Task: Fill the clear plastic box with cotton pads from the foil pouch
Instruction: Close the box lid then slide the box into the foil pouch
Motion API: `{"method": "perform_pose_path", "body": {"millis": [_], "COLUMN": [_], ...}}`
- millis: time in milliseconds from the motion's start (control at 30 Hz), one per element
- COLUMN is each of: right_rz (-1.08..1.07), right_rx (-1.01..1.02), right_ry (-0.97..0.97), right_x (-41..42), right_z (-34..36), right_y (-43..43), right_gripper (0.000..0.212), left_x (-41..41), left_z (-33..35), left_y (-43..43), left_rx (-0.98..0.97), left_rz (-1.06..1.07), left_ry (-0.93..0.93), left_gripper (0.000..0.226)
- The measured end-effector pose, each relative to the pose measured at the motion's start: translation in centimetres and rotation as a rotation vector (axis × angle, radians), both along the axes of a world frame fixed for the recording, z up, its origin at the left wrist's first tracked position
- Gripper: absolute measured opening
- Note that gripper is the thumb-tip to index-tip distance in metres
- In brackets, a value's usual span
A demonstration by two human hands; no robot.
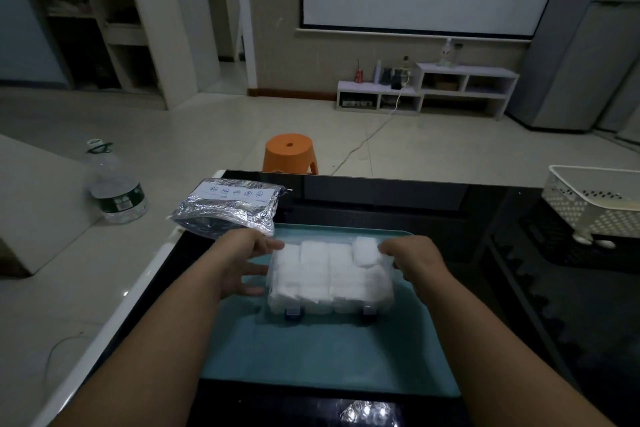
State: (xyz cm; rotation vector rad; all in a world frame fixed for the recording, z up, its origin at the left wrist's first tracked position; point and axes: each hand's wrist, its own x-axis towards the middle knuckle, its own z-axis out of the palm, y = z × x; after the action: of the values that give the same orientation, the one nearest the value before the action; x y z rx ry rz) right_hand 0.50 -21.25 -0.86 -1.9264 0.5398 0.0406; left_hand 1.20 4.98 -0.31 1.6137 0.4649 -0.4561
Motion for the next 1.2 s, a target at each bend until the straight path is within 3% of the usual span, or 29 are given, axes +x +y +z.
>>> {"method": "perform_pose_path", "body": {"millis": [100,267,400,500,600,733,1200], "right_rz": [0.153,0.306,0.449,0.474,0.471,0.463,0.475], "right_rx": [-0.169,-0.307,-0.307,-0.305,-0.338,-0.365,-0.392], "right_ry": [0.080,0.242,0.282,0.253,0.219,0.188,0.153], "right_x": [-0.1,-0.3,-1.0,-1.5,-1.5,-1.6,-1.4], "right_z": [0.0,1.2,2.0,1.9,1.7,1.6,1.4], "right_y": [0.2,0.6,0.8,1.0,1.4,1.5,1.3], "right_gripper": [0.020,0.035,0.059,0.080,0.081,0.076,0.075], "left_x": [-0.6,-1.0,-1.1,-1.1,-1.3,-1.7,-2.6], "left_z": [0.2,0.3,-0.1,-0.9,-1.6,-2.3,-3.2], "left_y": [-0.5,-1.1,-1.1,-1.6,-2.7,-4.0,-5.1], "left_rx": [-0.007,0.145,0.362,0.659,0.872,1.036,1.151], "left_rz": [-0.035,-0.176,-0.413,-0.583,-0.610,-0.586,-0.527], "left_ry": [0.046,-0.056,-0.172,-0.301,-0.363,-0.424,-0.506], "left_gripper": [0.036,0.036,0.054,0.075,0.086,0.081,0.082]}}
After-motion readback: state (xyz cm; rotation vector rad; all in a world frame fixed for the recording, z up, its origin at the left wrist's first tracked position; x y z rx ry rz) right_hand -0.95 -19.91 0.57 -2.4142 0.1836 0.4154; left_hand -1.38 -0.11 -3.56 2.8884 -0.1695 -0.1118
